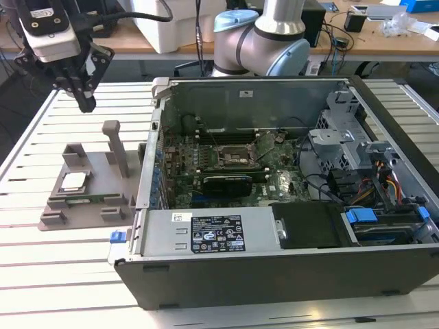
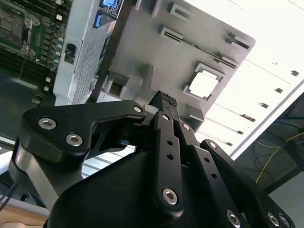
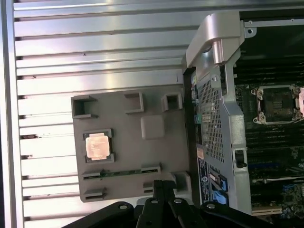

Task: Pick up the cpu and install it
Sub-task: 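Reach for the cpu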

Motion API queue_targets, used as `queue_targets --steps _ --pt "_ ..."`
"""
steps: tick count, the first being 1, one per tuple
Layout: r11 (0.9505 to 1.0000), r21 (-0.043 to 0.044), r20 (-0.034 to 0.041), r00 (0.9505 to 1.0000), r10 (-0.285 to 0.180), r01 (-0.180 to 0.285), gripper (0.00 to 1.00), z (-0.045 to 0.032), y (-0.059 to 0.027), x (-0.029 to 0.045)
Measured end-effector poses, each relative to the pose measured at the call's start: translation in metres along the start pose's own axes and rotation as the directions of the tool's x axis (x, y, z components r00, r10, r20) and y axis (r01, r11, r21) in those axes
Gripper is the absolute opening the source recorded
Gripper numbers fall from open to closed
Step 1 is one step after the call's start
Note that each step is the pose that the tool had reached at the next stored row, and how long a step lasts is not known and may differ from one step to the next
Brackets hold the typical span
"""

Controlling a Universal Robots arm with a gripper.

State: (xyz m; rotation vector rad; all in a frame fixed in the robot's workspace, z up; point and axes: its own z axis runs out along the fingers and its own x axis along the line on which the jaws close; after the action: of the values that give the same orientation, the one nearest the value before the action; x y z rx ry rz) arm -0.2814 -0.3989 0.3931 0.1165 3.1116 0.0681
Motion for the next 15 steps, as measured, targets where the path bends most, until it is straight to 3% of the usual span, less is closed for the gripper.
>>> queue_targets --steps 10,13,15 --pt "1.0000 0.0000 0.0000 1.0000 0.000 0.000 0.11 -0.0009 -0.0027 0.0360" --pt "1.0000 0.0000 0.0001 1.0000 0.000 0.000 0.11 -0.0013 -0.0041 0.0545" --pt "1.0000 0.0000 0.0001 1.0000 0.000 0.000 0.11 -0.0014 -0.0045 0.0605"
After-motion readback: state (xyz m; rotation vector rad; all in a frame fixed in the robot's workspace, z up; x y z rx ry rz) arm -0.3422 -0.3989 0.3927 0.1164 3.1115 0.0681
